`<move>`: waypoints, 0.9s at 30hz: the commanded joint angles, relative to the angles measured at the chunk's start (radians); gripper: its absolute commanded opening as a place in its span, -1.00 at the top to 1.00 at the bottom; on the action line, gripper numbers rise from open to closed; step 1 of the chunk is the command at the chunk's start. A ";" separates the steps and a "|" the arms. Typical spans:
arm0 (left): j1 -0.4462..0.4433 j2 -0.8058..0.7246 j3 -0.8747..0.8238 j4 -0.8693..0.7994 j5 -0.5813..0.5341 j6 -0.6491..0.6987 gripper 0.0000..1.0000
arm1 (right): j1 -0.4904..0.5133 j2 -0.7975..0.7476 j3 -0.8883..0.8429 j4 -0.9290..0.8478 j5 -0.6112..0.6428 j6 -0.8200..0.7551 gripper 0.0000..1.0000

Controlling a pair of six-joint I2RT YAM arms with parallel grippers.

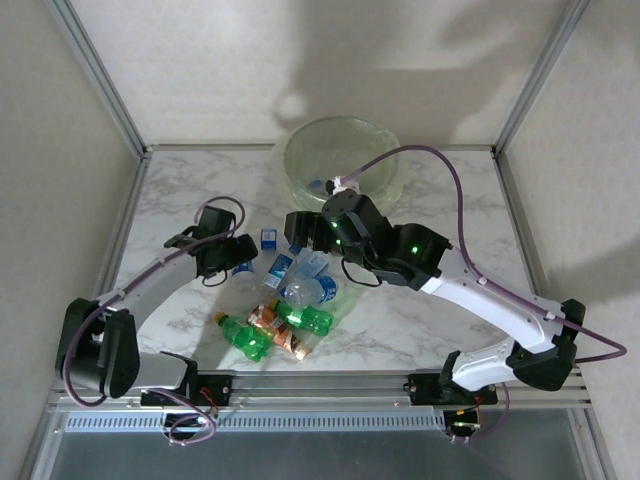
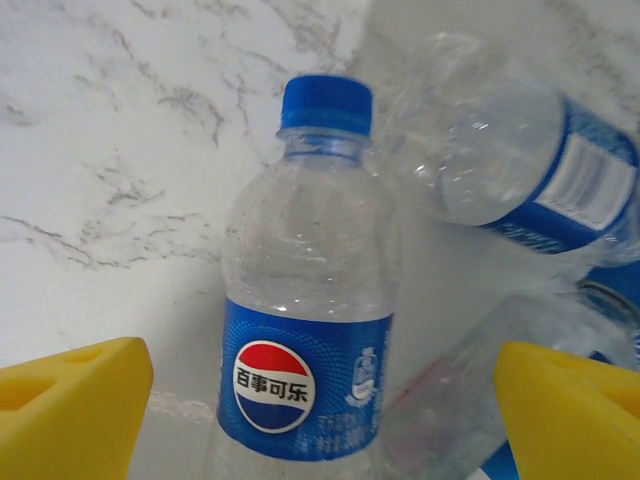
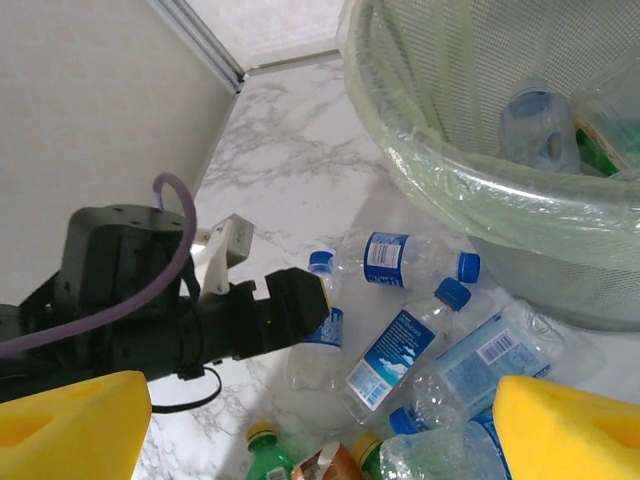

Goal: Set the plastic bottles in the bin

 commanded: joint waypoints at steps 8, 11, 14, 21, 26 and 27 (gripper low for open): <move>0.009 0.061 -0.021 0.026 -0.020 0.042 -0.71 | 0.028 -0.056 -0.017 -0.056 0.075 0.090 -0.78; 0.006 0.084 -0.028 0.039 -0.008 0.046 -0.70 | 0.054 -0.074 -0.022 -0.080 0.115 0.113 -0.78; 0.006 0.095 -0.025 0.042 -0.011 0.055 -0.68 | 0.073 -0.098 -0.055 -0.071 0.132 0.144 -0.78; 0.007 0.127 -0.041 0.074 -0.012 0.053 -0.59 | 0.102 -0.087 -0.037 -0.097 0.142 0.162 -0.78; 0.006 0.152 -0.051 0.104 -0.013 0.046 -0.58 | 0.107 -0.074 -0.039 -0.088 0.136 0.164 -0.78; 0.006 0.155 -0.054 0.112 -0.011 0.042 -0.58 | 0.108 -0.069 -0.033 -0.090 0.135 0.163 -0.77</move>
